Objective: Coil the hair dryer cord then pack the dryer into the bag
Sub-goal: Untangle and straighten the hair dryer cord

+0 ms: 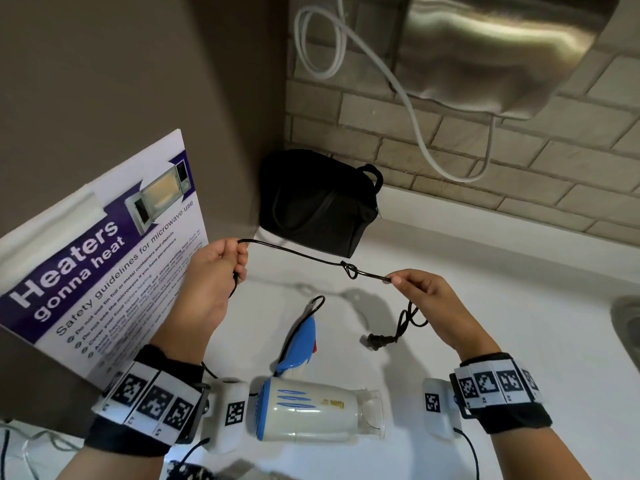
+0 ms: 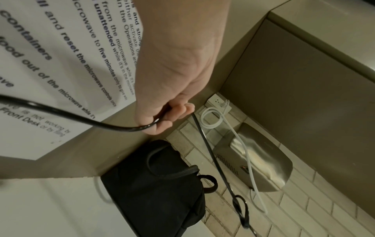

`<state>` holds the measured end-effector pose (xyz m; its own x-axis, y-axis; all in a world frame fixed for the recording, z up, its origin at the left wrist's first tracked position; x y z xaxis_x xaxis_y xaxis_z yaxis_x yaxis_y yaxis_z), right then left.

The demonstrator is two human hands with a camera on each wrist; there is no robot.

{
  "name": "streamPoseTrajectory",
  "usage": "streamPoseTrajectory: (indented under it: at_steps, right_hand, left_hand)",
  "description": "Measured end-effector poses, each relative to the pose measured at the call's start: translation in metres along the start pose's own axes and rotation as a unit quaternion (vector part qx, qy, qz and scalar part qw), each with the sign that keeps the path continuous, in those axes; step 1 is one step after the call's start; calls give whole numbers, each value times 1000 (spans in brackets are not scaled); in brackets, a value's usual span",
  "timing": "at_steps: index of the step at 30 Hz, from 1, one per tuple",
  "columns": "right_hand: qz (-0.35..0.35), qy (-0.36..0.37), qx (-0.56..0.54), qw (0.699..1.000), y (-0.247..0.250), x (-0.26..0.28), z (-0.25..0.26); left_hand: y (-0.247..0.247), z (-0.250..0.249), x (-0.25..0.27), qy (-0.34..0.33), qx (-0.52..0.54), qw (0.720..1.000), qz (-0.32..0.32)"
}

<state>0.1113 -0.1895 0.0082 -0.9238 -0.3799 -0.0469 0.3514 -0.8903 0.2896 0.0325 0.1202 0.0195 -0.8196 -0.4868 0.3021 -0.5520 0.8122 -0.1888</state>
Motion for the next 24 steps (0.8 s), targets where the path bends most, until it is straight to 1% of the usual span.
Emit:
streamPoseTrajectory:
  at_steps: [3, 8, 13, 16, 19, 22, 24]
  right_hand:
    - [-12, 3, 13, 1000, 4, -1, -4]
    - [-52, -1, 18, 998, 11, -3, -8]
    - [-66, -7, 21, 998, 14, -2, -8]
    - [-57, -3, 19, 998, 16, 1, 0]
    - [-15, 3, 8, 1000, 17, 5, 11]
    - [4, 2, -1, 1000, 18, 4, 19]
    - [3, -14, -23, 1000, 17, 3, 22]
  left_hand:
    - [1, 2, -1, 5, -5, 1000, -7]
    - [0, 7, -3, 4, -1, 1000, -2]
    - [1, 12, -6, 14, -22, 1000, 6]
    - [7, 17, -9, 31, -73, 996, 33]
    - [10, 27, -8, 44, -175, 981, 67]
    - [7, 35, -6, 31, -247, 964, 98]
    - [2, 37, -2, 21, -265, 956, 122]
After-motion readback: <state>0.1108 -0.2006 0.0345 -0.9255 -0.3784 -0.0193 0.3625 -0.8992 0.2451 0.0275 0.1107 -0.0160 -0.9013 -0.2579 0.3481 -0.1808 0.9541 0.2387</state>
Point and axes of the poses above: each hand's wrist, its own x-axis away from the middle knuckle, its own y-axis out of the back of the hand, z = x × y, the point moved 3 cm from there along -x, towards the middle knuckle, and after that the axes turned 8 degrees about y, right-handed, at the moved point
